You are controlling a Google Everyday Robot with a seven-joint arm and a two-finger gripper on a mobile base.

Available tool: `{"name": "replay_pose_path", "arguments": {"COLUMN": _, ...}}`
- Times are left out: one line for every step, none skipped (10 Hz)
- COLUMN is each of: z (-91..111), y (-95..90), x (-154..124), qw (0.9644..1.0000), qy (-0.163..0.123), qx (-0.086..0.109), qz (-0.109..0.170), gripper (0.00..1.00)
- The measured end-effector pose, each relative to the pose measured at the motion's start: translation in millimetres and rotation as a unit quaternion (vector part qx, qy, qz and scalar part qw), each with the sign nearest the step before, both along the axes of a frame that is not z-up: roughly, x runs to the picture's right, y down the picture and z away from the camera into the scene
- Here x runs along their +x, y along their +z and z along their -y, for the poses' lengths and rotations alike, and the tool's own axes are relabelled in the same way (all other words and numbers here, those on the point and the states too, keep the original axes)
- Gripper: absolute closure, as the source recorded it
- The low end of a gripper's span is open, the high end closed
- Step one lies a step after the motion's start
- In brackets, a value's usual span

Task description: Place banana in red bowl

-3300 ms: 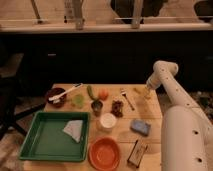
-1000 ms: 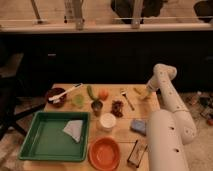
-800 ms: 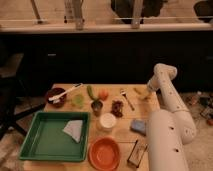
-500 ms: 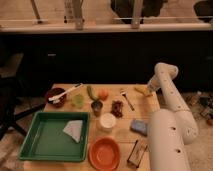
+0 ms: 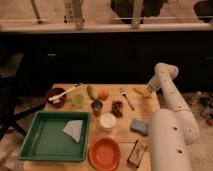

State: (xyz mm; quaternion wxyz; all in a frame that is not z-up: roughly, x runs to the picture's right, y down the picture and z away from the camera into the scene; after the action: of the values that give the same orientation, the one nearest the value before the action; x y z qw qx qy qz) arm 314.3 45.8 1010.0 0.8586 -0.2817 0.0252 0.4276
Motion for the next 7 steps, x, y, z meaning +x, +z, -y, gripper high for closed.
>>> {"name": "replay_pose_path", "arguments": {"z": 3, "y": -9.2, "x": -3, "qw": 0.9999, "qy": -0.004, "qx": 0.012, "qz": 0.006, "gripper": 1.00}}
{"name": "replay_pose_path", "arguments": {"z": 9, "y": -22.9, "x": -3, "qw": 0.9995, "qy": -0.007, "qx": 0.028, "qz": 0.011, "gripper": 1.00}}
{"name": "replay_pose_path", "arguments": {"z": 13, "y": -29.8, "x": -5, "qw": 0.9992, "qy": -0.010, "qx": 0.037, "qz": 0.016, "gripper": 1.00}}
{"name": "replay_pose_path", "arguments": {"z": 16, "y": -36.0, "x": -10, "qw": 0.9986, "qy": -0.014, "qx": 0.045, "qz": 0.021, "gripper": 1.00}}
{"name": "replay_pose_path", "arguments": {"z": 19, "y": -41.8, "x": -16, "qw": 0.9980, "qy": -0.022, "qx": 0.052, "qz": 0.028, "gripper": 1.00}}
{"name": "replay_pose_path", "arguments": {"z": 20, "y": -46.7, "x": -20, "qw": 0.9974, "qy": -0.030, "qx": 0.057, "qz": 0.033, "gripper": 1.00}}
{"name": "replay_pose_path", "arguments": {"z": 22, "y": -52.2, "x": -23, "qw": 0.9968, "qy": -0.037, "qx": 0.061, "qz": 0.037, "gripper": 1.00}}
